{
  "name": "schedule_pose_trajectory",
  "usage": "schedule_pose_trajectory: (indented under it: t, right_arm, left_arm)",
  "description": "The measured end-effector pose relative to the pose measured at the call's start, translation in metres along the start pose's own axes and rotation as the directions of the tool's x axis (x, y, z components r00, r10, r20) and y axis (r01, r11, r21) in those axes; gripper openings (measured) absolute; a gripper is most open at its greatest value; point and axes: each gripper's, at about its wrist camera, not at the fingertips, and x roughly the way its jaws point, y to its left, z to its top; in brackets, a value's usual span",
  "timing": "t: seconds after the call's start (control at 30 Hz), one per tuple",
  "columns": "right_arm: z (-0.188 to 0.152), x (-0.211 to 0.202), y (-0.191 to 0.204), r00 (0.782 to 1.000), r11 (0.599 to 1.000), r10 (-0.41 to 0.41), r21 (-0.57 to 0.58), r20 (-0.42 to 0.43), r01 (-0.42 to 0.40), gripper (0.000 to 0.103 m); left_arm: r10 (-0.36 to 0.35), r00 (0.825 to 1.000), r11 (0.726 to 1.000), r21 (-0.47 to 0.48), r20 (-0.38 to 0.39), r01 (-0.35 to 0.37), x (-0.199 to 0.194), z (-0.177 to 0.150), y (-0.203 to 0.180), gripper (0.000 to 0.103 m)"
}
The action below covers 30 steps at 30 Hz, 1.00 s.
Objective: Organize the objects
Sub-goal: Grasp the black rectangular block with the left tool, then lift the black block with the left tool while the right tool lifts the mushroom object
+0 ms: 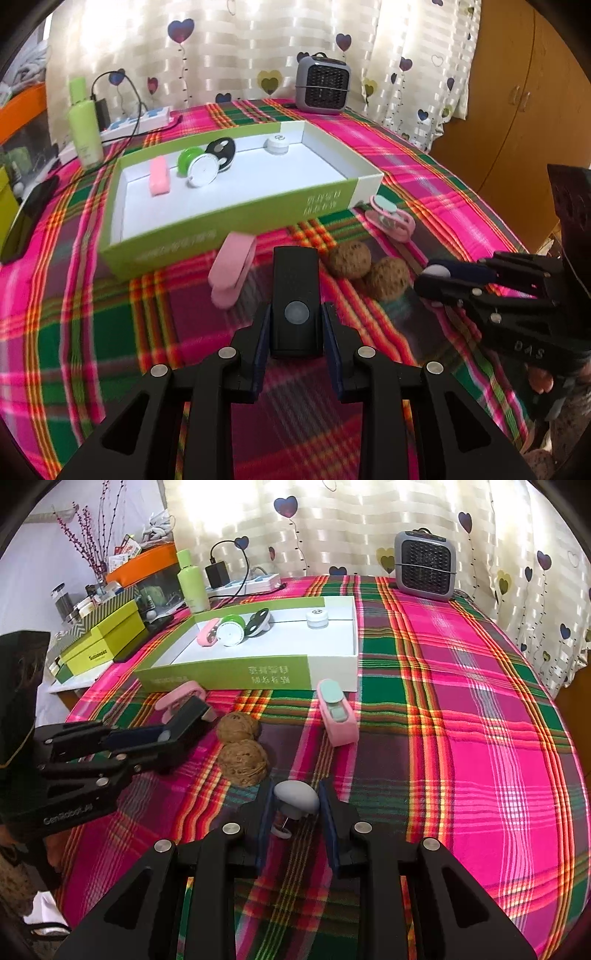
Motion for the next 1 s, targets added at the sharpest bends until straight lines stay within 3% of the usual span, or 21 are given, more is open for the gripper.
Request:
schedule_pose_trajectory:
  t: [0.37, 0.53, 1.0]
  right_arm:
    - [-0.005, -0.002, 0.018, 1.0, 0.999, 0.029, -0.024, -0.001, -0.029, 0.025]
    - [-0.008, 0.0, 0.023, 1.0, 0.999, 0.02, -0.03, -0.01, -0.02, 0.025]
    - [-0.006, 0.004, 0.03, 1.0, 1.0, -0.003, -0.01, -0.011, 0.003, 0.025]
  left_arm:
    - [0.02, 1.0, 0.999, -0.04, -0.016, -0.021, 0.0, -0.007, 0.003, 0.026]
    - [0.025, 1.0, 0.999, -0.044, -0.016, -0.026, 0.006, 0.0, 0.005, 0.033]
    - [0.068, 0.998, 0.997, -0.038, -0.011, -0.068, 0.009, 0.003, 0.002, 0.029]
